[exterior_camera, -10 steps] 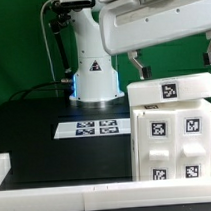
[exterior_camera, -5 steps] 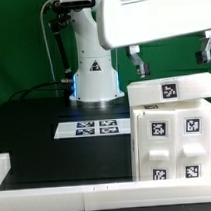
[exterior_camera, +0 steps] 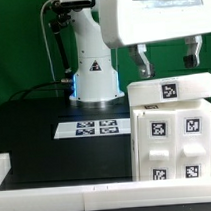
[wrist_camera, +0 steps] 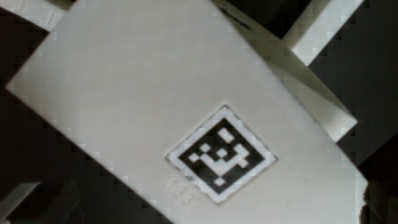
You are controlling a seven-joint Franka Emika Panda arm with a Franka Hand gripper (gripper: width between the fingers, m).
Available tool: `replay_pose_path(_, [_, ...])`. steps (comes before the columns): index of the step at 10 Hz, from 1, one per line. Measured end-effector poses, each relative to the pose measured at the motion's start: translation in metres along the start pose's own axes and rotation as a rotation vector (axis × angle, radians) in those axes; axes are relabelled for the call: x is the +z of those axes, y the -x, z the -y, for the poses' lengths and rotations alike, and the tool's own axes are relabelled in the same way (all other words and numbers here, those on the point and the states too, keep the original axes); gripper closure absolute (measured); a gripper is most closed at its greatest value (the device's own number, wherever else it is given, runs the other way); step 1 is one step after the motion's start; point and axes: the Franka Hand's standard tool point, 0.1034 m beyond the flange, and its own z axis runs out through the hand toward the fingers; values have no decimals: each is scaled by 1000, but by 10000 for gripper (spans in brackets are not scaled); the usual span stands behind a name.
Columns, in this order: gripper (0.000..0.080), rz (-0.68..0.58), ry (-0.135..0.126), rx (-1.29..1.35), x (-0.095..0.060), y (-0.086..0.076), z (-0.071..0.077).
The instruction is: Assemble cabinet
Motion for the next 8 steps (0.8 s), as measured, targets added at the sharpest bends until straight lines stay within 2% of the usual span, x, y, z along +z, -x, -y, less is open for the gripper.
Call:
replay_pose_path(4, [2,48,16,-429,7,6,0])
replay_pose_path(6, [2,67,23,-560,11,8,-2])
replay_pose_path(8, [2,87,21,-595,23,11,-3])
